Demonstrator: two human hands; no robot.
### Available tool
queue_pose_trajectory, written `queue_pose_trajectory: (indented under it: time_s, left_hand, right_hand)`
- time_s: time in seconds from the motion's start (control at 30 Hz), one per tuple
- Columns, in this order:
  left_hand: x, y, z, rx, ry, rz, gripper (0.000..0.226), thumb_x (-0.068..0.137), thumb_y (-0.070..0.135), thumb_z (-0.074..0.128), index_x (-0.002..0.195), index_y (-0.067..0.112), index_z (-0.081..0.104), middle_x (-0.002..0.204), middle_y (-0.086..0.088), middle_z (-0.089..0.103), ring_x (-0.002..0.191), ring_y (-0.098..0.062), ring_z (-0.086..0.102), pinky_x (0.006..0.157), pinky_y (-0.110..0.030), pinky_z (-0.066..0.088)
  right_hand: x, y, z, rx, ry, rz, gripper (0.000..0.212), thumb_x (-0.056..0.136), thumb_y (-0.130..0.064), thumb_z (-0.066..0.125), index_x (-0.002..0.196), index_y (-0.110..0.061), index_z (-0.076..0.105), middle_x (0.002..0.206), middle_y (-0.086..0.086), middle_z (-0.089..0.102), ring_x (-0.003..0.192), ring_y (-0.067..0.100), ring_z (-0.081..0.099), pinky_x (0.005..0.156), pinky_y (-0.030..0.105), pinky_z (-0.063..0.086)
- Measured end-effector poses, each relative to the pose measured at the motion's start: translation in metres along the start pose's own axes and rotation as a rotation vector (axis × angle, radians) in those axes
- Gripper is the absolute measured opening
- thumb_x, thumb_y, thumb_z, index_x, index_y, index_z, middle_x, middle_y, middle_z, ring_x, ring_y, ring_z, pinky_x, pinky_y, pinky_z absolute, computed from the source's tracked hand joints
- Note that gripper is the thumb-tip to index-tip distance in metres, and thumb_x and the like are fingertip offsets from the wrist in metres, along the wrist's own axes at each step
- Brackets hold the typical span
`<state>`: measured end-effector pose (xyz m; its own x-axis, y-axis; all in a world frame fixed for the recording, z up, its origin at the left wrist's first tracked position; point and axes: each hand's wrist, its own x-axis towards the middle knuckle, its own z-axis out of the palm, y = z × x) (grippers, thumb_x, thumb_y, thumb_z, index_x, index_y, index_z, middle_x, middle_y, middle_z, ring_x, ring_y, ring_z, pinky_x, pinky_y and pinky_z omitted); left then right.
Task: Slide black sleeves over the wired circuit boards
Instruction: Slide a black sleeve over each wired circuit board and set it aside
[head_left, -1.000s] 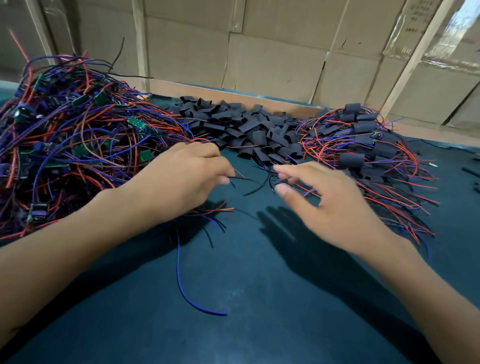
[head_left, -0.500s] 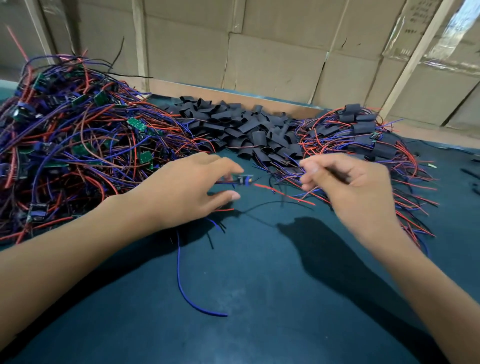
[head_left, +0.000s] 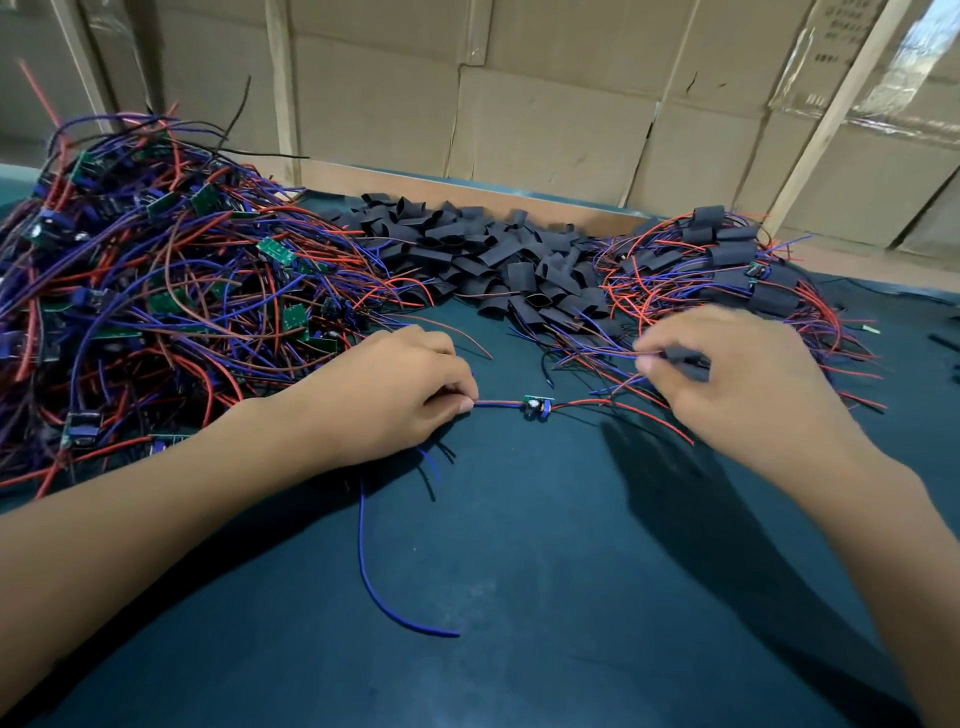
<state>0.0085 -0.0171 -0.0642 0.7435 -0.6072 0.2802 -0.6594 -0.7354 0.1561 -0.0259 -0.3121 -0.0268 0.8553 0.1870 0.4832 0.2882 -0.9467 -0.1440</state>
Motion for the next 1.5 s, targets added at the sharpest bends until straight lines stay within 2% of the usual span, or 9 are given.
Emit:
queue_pose_trajectory:
  time_s: [0.13,0.23,0.47,0.63,1.0,1.1,1.23,1.37,1.5]
  left_hand:
    - [-0.002,0.005,0.006,0.061,0.062,0.066,0.014,0.099,0.033,0.053,0.102,0.026,0.064,0.097,0.009,0.056,0.096,-0.016,0.049,0.088,-0.035,0.041]
    - [-0.004,0.01,0.01,0.106,0.1,0.119,0.017,0.101,0.032,0.048,0.105,0.022,0.061,0.101,0.006,0.06,0.099,-0.021,0.052,0.087,-0.038,0.04]
    - [-0.003,0.009,0.002,0.178,-0.007,0.186,0.039,0.101,0.055,0.035,0.122,0.042,0.065,0.109,0.017,0.061,0.108,-0.01,0.051,0.092,-0.034,0.038]
    - [-0.004,0.003,-0.002,0.154,0.059,0.177,0.029,0.102,0.049,0.043,0.11,0.036,0.067,0.099,0.013,0.059,0.101,-0.014,0.051,0.089,-0.031,0.037]
    - [0.034,-0.018,-0.027,-0.481,0.114,-0.068,0.036,0.097,0.053,0.056,0.083,0.026,0.074,0.071,0.011,0.067,0.067,0.001,0.061,0.064,-0.009,0.041]
    - [0.072,-0.028,-0.022,-0.138,0.095,-0.025,0.019,0.099,0.037,0.058,0.101,0.024,0.072,0.087,0.014,0.061,0.082,0.003,0.061,0.078,-0.013,0.042]
    - [0.12,-0.033,-0.012,0.297,-0.119,0.152,0.038,0.102,0.019,0.049,0.14,0.017,0.054,0.13,-0.004,0.054,0.121,-0.025,0.05,0.104,-0.032,0.037]
    - [0.15,-0.024,0.002,0.55,-0.26,0.255,0.049,0.098,0.003,0.045,0.146,0.012,0.046,0.141,-0.006,0.047,0.121,-0.029,0.049,0.1,-0.044,0.045]
    - [0.164,-0.014,0.012,0.59,-0.329,0.238,0.044,0.094,-0.002,0.048,0.136,0.009,0.055,0.133,-0.008,0.052,0.11,-0.033,0.057,0.091,-0.047,0.05]
  right_hand:
    - [-0.007,-0.032,0.017,0.235,0.039,-0.219,0.038,0.094,-0.038,0.065,0.123,-0.015,0.073,0.12,-0.003,0.073,0.109,0.013,0.066,0.101,0.027,0.046]
    - [-0.012,-0.046,0.041,0.167,-0.215,-0.306,0.042,0.097,-0.041,0.065,0.131,-0.016,0.067,0.116,-0.001,0.072,0.109,0.024,0.063,0.099,0.041,0.046]
    - [-0.014,-0.038,0.051,0.218,-0.13,-0.427,0.023,0.095,-0.002,0.065,0.117,-0.003,0.073,0.091,0.009,0.065,0.082,0.028,0.061,0.077,0.033,0.049]
    - [-0.012,-0.033,0.037,0.273,-0.189,-0.325,0.017,0.096,-0.001,0.061,0.104,-0.009,0.073,0.084,-0.009,0.053,0.073,0.005,0.05,0.071,0.013,0.035]
    - [-0.007,-0.017,0.024,0.19,-0.166,-0.234,0.021,0.099,-0.034,0.057,0.088,-0.022,0.07,0.072,-0.008,0.062,0.07,0.018,0.056,0.068,0.041,0.05]
    - [-0.005,-0.006,0.021,0.2,-0.109,-0.156,0.019,0.097,-0.033,0.059,0.083,-0.023,0.067,0.06,-0.01,0.056,0.059,0.009,0.051,0.059,0.035,0.045]
    - [-0.003,0.005,0.016,0.175,-0.064,-0.06,0.021,0.097,-0.029,0.061,0.079,-0.021,0.066,0.056,-0.004,0.052,0.059,0.022,0.05,0.059,0.039,0.048]
    - [0.0,0.015,0.014,0.151,-0.134,-0.012,0.025,0.099,-0.021,0.059,0.074,-0.025,0.061,0.064,0.001,0.063,0.065,0.028,0.056,0.066,0.042,0.05]
    - [0.0,0.016,0.014,0.163,-0.161,0.021,0.025,0.096,-0.004,0.054,0.111,-0.009,0.074,0.096,0.006,0.075,0.09,0.027,0.067,0.087,0.035,0.051]
